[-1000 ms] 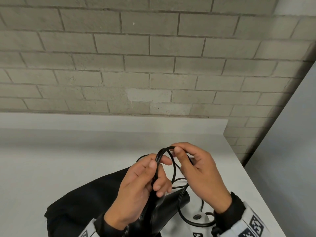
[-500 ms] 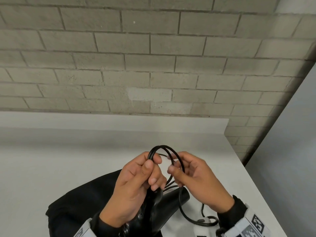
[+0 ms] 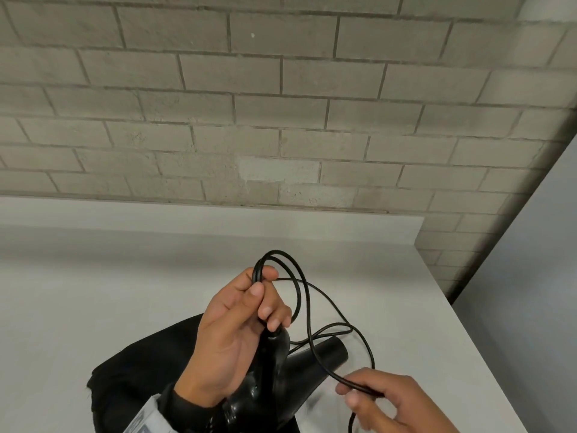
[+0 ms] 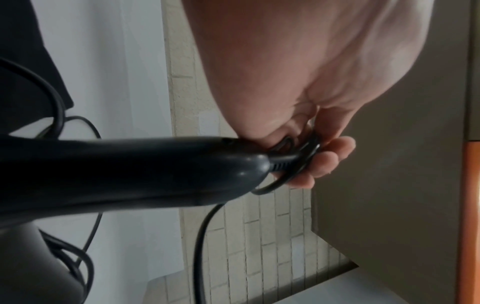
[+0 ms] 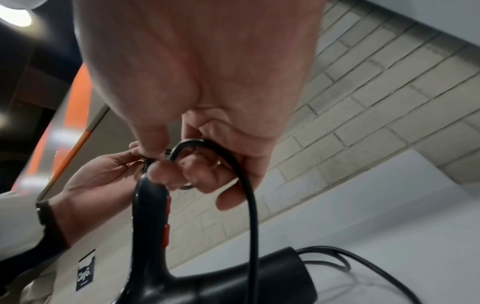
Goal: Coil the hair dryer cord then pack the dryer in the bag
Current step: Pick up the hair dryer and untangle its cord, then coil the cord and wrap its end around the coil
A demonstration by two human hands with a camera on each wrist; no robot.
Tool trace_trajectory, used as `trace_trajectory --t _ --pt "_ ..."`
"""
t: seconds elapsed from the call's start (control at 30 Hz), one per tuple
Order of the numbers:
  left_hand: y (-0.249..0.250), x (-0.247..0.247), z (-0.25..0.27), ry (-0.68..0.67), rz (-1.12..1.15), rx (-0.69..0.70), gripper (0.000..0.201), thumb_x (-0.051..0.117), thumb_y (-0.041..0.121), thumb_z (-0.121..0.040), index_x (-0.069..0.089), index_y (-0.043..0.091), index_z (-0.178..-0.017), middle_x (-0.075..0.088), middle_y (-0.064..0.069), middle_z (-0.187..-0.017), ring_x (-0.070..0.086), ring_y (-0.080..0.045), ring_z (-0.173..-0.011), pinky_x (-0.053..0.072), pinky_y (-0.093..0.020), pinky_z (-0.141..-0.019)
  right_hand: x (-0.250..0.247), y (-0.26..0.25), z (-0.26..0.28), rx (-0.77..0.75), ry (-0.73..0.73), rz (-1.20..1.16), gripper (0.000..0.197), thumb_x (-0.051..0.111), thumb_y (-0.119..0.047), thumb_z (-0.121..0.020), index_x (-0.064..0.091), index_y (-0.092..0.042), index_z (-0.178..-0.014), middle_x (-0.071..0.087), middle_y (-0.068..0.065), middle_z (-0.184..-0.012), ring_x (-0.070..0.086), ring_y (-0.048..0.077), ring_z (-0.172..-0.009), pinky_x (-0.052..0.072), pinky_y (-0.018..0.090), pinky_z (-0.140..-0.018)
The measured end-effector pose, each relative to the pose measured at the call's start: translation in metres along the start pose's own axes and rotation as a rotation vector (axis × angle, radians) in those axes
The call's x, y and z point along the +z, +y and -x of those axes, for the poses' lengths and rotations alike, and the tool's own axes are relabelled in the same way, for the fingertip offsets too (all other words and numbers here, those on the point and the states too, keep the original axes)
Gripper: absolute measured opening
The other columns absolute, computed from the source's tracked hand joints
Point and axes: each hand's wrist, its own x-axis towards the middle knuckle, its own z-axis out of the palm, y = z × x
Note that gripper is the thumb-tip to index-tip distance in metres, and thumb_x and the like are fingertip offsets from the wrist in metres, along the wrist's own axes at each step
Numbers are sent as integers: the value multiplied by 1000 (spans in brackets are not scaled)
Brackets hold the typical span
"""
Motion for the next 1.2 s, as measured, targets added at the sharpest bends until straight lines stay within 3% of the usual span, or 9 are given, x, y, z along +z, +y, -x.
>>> trace_trajectory --t 0.1,0.27,0.33,0.43,0.57,0.73,0.93,1.07,1.2 --pt "-1 0 0 -17 17 -5 40 72 26 -84 62 1 -114 46 -2 -63 47 -17 -55 49 -34 -64 -4 10 9 -75 163 36 16 66 -28 -88 73 -40 -83 65 -8 -59 61 5 -57 47 12 -62" --pt "-1 2 1 -61 0 -13 32 60 15 -86 61 1 -116 49 -6 -67 49 -20 -57 50 -36 -67 -14 18 12 -229 286 237 14 62 -29 -85 68 -42 -87 62 -19 -67 63 1 -65 44 4 -67" --pt "-1 3 1 -68 -8 -17 28 53 13 -86 62 4 -111 49 -7 -67 49 -21 -56 49 -36 -67 -15 13 12 -247 306 319 10 55 -46 -90 65 -44 -90 58 -26 -70 59 -7 -66 40 -1 -66" --pt "-1 5 1 -75 -23 -18 26 52 13 -85 62 6 -108 50 -7 -68 47 -20 -56 48 -35 -65 -12 1 12 -263 263 451 29 33 -62 -94 58 -48 -95 51 -37 -79 53 -17 -74 36 -6 -68" --pt "-1 6 1 -82 -59 -24 24 57 16 -84 62 7 -106 48 -6 -67 43 -18 -56 43 -33 -61 -6 -6 15 -312 190 601 25 27 -59 -97 50 -52 -100 50 -29 -81 52 -14 -75 40 -1 -67" --pt "-4 11 1 -48 -116 -14 39 70 42 -85 63 9 -104 41 0 -61 37 -15 -54 38 -30 -58 -9 -24 10 -424 195 744 28 26 -51 -100 53 -45 -94 43 -16 -73 45 -5 -67 38 4 -64" --pt "-2 12 2 -62 -136 -7 33 70 36 -85 64 9 -104 46 -1 -62 42 -17 -56 42 -30 -61 -19 -37 13 -491 248 748 30 33 -48 -100 60 -40 -88 43 -12 -68 45 -3 -64 36 7 -70" --pt "-3 14 4 -72 -167 2 35 68 37 -87 64 9 -107 49 -2 -62 48 -18 -59 45 -29 -65 -24 -48 13 -528 257 780 33 32 -48 -100 62 -41 -90 44 -14 -71 43 -5 -69 29 0 -78" --pt "-6 17 5 -129 -235 0 34 61 39 -92 61 10 -111 58 -5 -67 59 -25 -68 49 -29 -72 -27 -53 8 -587 148 739 26 34 -47 -101 59 -40 -99 44 -15 -76 44 -5 -69 30 0 -70"
